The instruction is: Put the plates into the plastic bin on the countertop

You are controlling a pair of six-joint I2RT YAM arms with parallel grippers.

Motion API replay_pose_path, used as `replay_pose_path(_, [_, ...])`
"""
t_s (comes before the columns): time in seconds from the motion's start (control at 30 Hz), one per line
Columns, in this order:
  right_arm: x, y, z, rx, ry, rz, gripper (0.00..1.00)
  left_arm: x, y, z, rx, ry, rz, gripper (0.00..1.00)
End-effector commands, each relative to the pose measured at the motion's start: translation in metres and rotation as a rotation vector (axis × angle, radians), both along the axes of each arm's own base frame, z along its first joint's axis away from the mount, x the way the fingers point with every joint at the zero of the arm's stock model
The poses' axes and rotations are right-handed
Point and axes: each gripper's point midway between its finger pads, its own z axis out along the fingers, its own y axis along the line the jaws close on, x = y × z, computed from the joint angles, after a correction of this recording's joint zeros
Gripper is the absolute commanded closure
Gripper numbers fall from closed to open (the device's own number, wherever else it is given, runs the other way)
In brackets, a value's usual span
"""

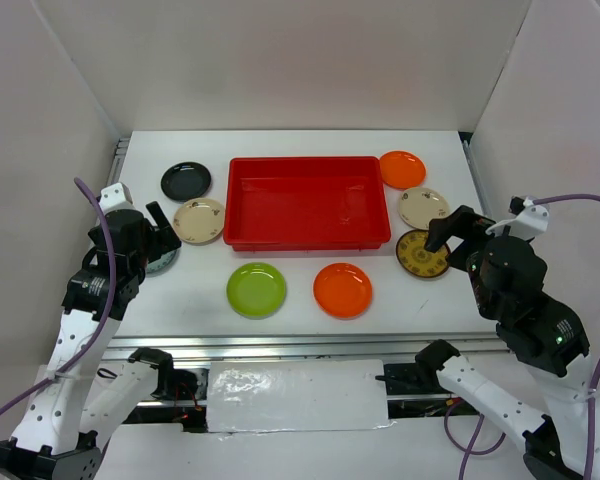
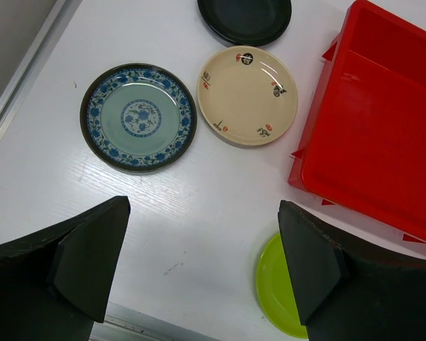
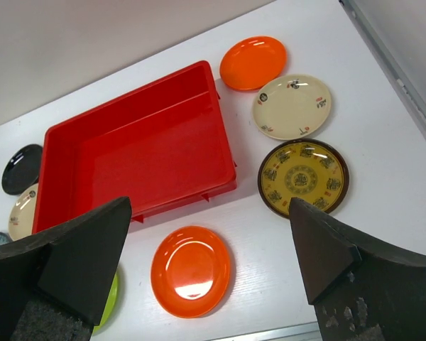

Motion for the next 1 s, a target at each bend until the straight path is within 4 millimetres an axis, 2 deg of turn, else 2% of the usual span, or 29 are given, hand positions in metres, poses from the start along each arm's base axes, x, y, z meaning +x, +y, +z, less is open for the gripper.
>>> replay_pose_path(0.0, [0.000, 0.001, 0.012, 0.027, -0.033, 0.004, 0.00, 0.005, -0.002, 0.015, -0.012, -0.055, -0.013, 0.01])
replay_pose_path(0.27, [-0.006, 0.013, 0.023, 0.052, -0.093, 0.103, 0.00, 0.004, -0.001, 0.017, -0.013, -0.059, -0.001, 0.01])
replay_pose_path(0.37, [-0.009, 0.009, 0.026, 0.073, -0.107, 0.082, 0.00, 0.004, 0.000, 0.017, -0.009, -0.059, 0.003, 0.01])
replay_pose_path(0.47, [-0.007, 0.014, 0.024, 0.066, -0.083, 0.099, 0.00, 0.004, 0.000, 0.017, -0.012, -0.060, 0.003, 0.01])
replay_pose_path(0.57, [0.001, 0.032, 0.006, 0.068, -0.007, 0.158, 0.00, 0.003, 0.001, 0.017, -0.011, -0.056, 0.007, 0.01])
replay_pose_path(0.6, [0.004, 0.053, 0.000, 0.081, 0.014, 0.251, 0.00, 0.003, 0.001, 0.018, -0.010, -0.061, 0.010, 0.01])
replay_pose_path(0.63, [0.006, 0.064, -0.007, 0.085, 0.036, 0.300, 0.00, 0.002, 0.002, 0.019, -0.008, -0.063, 0.014, 0.01])
replay_pose_path(0.7, [0.013, 0.094, -0.036, 0.125, 0.118, 0.404, 0.00, 0.001, 0.004, 0.019, -0.003, -0.064, 0.022, 0.01])
replay_pose_path(0.73, [0.016, 0.100, -0.051, 0.141, 0.160, 0.409, 0.00, 0.000, 0.005, 0.019, -0.003, -0.068, 0.025, 0.01])
replay_pose_path(0.77, [0.019, 0.105, -0.083, 0.134, 0.239, 0.406, 0.00, -0.001, 0.005, 0.020, -0.002, -0.070, 0.030, 0.01])
replay_pose_path(0.8, [0.026, 0.114, -0.103, 0.163, 0.287, 0.397, 0.00, -0.001, 0.006, 0.020, -0.001, -0.072, 0.033, 0.01])
replay_pose_path(0.83, [0.028, 0.117, -0.120, 0.170, 0.323, 0.394, 0.01, -0.001, 0.006, 0.021, 0.000, -0.074, 0.033, 0.01])
replay_pose_path(0.87, [0.027, 0.118, -0.156, 0.162, 0.396, 0.380, 0.01, -0.001, 0.006, 0.021, -0.001, -0.076, 0.032, 0.01])
replay_pose_path(0.9, [0.034, 0.121, -0.169, 0.176, 0.405, 0.367, 0.01, -0.001, 0.006, 0.021, 0.000, -0.075, 0.031, 0.01])
replay_pose_path(0.93, [0.030, 0.122, -0.195, 0.203, 0.466, 0.357, 0.01, 0.000, 0.005, 0.020, 0.000, -0.072, 0.021, 0.01])
replay_pose_path(0.97, [0.032, 0.122, -0.204, 0.222, 0.476, 0.353, 0.02, 0.000, 0.004, 0.020, 0.000, -0.070, 0.017, 0.01])
